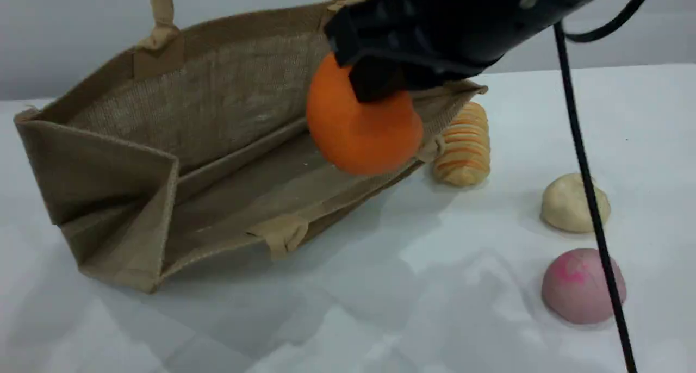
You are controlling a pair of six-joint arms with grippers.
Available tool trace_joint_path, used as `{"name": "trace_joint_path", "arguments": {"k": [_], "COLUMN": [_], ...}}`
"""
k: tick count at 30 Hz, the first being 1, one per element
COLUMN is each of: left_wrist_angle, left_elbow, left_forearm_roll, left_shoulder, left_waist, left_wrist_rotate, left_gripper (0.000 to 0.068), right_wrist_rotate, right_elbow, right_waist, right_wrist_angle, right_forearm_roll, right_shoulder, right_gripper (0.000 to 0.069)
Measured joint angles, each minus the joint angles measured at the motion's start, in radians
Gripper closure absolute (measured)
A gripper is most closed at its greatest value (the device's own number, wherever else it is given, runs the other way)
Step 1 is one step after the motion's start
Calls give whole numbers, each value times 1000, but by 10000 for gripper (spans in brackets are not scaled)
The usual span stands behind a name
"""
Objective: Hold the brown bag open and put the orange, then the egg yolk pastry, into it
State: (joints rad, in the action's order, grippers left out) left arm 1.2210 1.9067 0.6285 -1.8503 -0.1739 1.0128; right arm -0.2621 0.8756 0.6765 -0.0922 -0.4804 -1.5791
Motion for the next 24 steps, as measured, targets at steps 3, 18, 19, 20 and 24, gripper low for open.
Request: {"name": "trace_joint_path", "arguments": {"k": [3, 18, 19, 20, 24], "left_wrist_angle": [0, 0, 0, 0, 0], "left_elbow": [0, 0, 0, 0, 0], "left_forearm_roll": [0, 38, 38, 38, 38], "left_shoulder": [0, 0, 0, 0, 0], "left_waist": [0, 0, 0, 0, 0], "left_wrist_rotate": [0, -2, -2, -2, -3], "left_gripper": [583, 583, 583, 583, 583], "right_wrist_rotate": [0, -38, -38, -38, -37], "right_elbow": [14, 316, 338, 358, 413], "right_waist": [2, 2, 2, 2, 2], "right_wrist_angle": [56, 41, 41, 41, 51], "right_forearm_roll": [1, 14, 14, 14, 12], "right_shoulder": [-49, -375, -394, -415, -481], "right_gripper": [652, 652, 652, 652, 645]}}
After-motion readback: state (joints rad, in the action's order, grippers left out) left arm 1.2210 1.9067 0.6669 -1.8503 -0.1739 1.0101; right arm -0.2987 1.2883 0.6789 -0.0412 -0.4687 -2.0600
